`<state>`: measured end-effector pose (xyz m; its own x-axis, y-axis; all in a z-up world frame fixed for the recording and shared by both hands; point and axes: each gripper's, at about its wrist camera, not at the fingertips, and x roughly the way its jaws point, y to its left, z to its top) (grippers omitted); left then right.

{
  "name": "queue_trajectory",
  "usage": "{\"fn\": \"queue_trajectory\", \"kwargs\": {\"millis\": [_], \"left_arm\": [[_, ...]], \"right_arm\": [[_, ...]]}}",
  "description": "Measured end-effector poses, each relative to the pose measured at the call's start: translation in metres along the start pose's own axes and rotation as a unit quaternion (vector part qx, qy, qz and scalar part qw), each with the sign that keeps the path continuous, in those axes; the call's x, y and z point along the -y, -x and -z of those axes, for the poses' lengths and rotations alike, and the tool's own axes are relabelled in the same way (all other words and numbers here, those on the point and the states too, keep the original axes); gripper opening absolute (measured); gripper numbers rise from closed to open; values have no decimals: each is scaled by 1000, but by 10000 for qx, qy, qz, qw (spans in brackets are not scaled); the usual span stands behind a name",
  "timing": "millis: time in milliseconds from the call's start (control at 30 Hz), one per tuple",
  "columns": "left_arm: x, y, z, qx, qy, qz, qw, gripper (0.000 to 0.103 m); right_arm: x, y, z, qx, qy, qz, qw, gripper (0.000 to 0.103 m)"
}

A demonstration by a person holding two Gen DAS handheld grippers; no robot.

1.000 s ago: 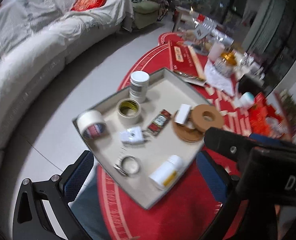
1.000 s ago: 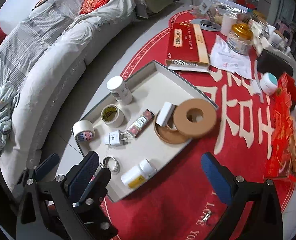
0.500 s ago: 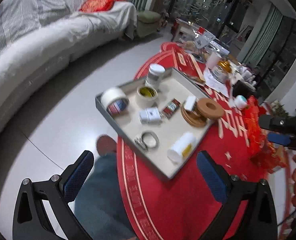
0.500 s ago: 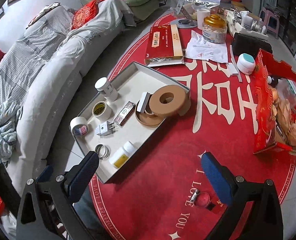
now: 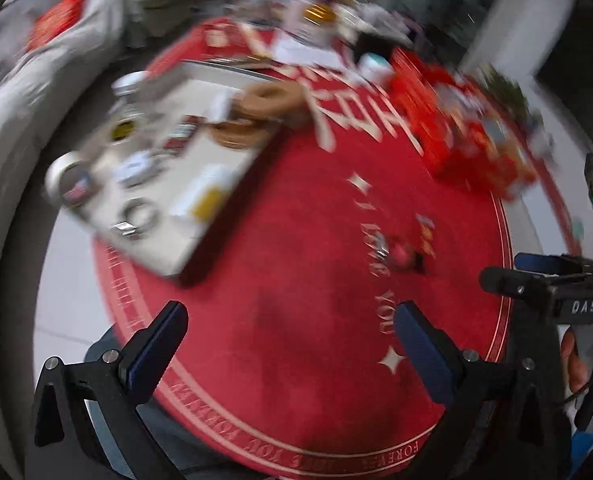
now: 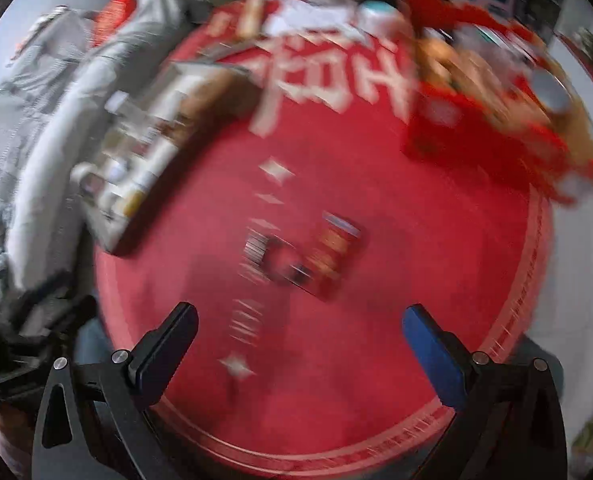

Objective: Organize rigid objects
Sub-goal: 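Move both tools back toward the metal hose clamp and red printed box, then grasp metal hose clamp with left tool while right tool grasps red printed box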

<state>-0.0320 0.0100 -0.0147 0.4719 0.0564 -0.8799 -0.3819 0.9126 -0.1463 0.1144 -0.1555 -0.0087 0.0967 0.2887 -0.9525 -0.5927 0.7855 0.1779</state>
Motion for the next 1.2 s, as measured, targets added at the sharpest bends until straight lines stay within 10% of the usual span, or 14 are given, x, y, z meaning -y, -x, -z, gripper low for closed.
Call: {"fn": "queue_trajectory", "kwargs": {"millis": [267, 467, 1200], "left_arm": [[64, -61, -28, -457, -576, 32, 9973, 103], [69, -93, -52, -511, 180, 168, 9984, 103], [11, -107, -38, -595, 223, -1306, 9894, 103]], "right_arm": [[57, -13, 43, -237, -661, 73, 9975, 103], [78, -18, 56, -362, -1045, -106, 9938, 103], [69, -38, 46, -560, -983, -331, 9930, 103]]}}
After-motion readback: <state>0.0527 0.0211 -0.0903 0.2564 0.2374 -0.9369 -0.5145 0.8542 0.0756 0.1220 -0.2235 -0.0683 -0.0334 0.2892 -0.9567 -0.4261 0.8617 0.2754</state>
